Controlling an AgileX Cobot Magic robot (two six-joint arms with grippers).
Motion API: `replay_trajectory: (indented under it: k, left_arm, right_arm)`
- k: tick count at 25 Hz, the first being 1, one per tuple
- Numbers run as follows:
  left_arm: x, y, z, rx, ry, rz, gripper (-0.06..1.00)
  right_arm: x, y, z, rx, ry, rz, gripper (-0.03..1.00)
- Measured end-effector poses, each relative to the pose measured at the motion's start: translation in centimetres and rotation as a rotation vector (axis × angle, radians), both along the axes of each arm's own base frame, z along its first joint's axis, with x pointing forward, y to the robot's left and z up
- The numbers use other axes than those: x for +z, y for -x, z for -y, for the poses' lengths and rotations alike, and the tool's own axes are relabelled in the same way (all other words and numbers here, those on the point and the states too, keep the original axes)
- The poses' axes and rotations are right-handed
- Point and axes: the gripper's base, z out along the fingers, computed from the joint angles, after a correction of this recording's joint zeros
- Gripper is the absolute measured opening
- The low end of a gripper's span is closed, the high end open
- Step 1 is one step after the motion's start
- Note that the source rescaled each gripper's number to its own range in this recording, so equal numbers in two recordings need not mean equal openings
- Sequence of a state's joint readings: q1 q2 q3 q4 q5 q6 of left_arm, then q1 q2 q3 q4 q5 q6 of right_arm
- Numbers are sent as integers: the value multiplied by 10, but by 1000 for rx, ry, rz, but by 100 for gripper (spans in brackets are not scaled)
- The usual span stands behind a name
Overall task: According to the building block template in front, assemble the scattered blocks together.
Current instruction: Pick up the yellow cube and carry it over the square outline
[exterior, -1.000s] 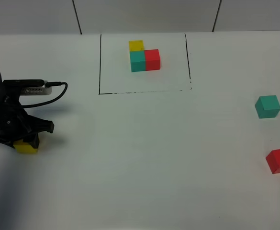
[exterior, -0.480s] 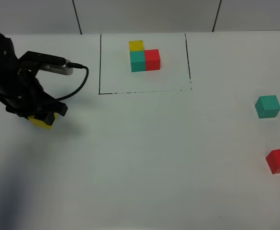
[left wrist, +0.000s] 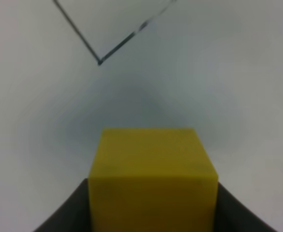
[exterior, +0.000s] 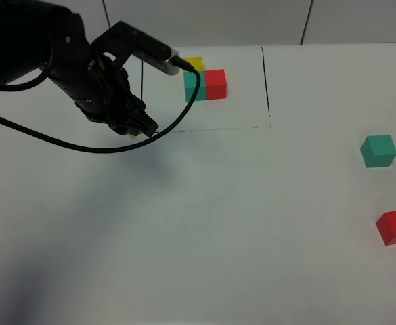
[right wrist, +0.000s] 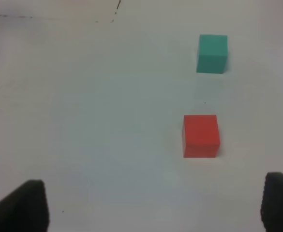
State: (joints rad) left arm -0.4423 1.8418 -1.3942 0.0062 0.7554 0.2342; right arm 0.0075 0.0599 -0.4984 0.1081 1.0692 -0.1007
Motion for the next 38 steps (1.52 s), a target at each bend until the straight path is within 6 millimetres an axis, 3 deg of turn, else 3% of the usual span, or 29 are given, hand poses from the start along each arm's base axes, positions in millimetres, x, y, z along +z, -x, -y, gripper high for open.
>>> replay_trajectory:
  k: [5,19,29,38]
  left_arm:
    - [9,-1,23,-58,-19,-5,1]
    - [-22,-24,86,-291,-226,-138,1]
    - [-49,-37,109,-471,-289,-179,1]
    - [-63,-41,113,-537,-295,-199,1]
  right_arm:
    - [0,0,0,0,0,0,99]
    - [0,0,0,0,0,0,99]
    - [0,0,-1,6,-10,0,99]
    - [0,0,-1,7,-12,0,99]
